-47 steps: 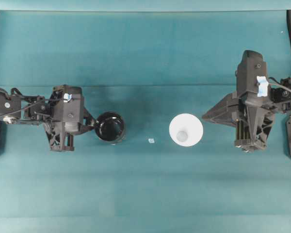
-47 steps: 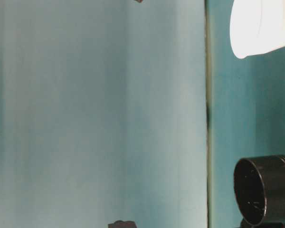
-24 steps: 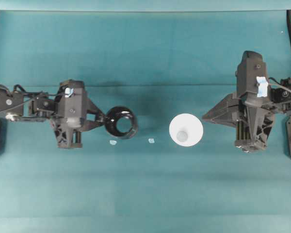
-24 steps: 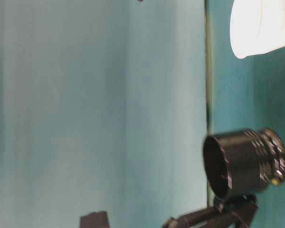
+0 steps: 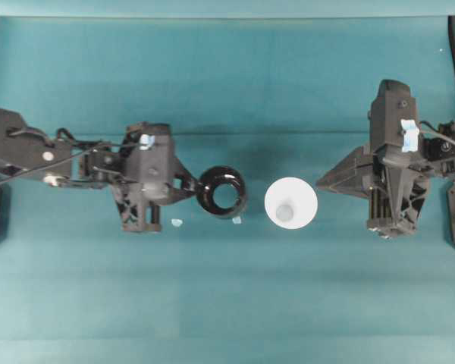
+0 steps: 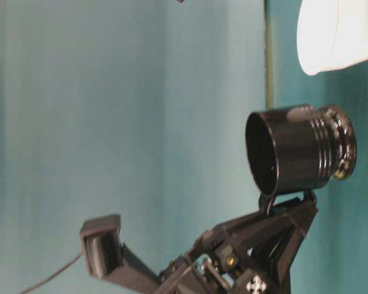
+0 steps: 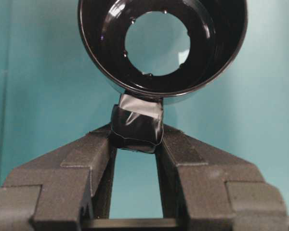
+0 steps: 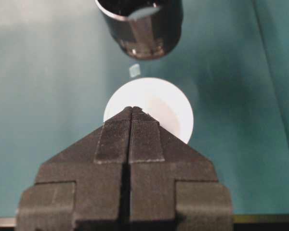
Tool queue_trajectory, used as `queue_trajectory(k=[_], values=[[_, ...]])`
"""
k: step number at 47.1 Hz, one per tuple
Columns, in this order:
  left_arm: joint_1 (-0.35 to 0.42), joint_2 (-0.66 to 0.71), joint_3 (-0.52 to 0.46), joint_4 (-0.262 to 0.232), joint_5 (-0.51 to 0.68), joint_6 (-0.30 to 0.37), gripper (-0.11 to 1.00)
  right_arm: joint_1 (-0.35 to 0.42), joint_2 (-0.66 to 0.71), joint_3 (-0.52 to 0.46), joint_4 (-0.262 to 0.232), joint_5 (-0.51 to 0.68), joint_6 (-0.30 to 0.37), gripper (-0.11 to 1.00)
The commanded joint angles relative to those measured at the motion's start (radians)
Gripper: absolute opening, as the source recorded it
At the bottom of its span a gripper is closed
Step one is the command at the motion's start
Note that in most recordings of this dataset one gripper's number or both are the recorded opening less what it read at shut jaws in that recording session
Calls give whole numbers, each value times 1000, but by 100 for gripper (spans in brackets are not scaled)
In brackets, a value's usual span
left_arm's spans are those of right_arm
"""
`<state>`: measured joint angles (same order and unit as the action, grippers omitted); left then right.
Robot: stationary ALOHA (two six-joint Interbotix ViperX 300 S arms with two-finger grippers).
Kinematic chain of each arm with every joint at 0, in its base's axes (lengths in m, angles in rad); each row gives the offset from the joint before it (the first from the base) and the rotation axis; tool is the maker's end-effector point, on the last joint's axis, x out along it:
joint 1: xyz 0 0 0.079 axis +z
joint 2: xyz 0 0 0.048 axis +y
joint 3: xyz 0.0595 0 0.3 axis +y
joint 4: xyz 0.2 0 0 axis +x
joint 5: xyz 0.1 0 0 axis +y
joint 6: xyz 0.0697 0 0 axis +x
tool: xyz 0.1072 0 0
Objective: Put a paper cup into the cup holder on your left arm.
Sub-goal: 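Drag the mug rightward toward the white paper cup with the left gripper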
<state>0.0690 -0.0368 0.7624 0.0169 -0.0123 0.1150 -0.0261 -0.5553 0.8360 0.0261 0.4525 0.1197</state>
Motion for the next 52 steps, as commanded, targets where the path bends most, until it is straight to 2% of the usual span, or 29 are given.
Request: queue_trajectory(k=[1, 18, 52], values=[[-12, 11, -29, 3, 3, -11, 29, 2, -5, -29, -3, -3, 9, -6], [-23, 71, -26, 3, -25, -144, 29, 2, -5, -29, -8, -3, 8, -6], [-20, 110, -54, 2, -26, -153, 29, 2, -8, -28, -14, 21, 8, -6]])
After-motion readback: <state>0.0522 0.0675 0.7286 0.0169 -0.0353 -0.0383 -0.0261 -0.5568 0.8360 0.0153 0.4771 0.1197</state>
